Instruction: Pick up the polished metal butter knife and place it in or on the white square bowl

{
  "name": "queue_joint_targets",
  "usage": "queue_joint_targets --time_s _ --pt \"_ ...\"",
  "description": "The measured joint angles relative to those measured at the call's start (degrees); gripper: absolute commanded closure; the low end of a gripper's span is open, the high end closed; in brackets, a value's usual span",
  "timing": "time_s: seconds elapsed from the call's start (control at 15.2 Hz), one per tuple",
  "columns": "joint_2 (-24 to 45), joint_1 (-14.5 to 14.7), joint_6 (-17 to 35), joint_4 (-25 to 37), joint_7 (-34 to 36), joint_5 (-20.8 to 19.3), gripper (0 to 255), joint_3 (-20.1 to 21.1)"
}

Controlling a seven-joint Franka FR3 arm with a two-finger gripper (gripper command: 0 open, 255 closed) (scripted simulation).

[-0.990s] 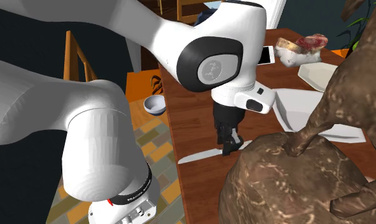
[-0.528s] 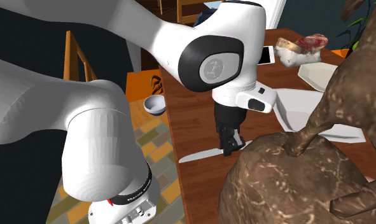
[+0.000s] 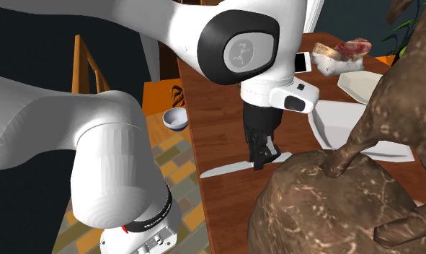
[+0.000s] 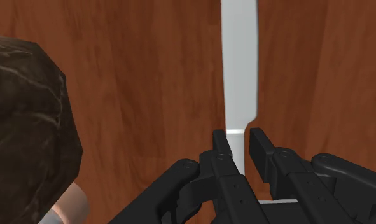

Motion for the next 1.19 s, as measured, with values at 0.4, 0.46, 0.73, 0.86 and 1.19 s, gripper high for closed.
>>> queue_joint_targets --time_s 0.4,0.46,0.73,0.86,1.19 --pt "-2.6 0.2 -6.2 3.7 -1.2 0.5 255 -0.1" --pt "-2.8 0.2 -7.0 4.3 -1.3 0.6 255 -0.1" --pt "-3.4 0.5 -10.6 7.3 -1.7 1.1 255 0.2" --pt "-3.9 0.6 -12.2 8.4 -1.9 1.3 255 0.3" --pt "-2.7 0.7 -14.9 12.3 -2.2 1.6 255 0.5"
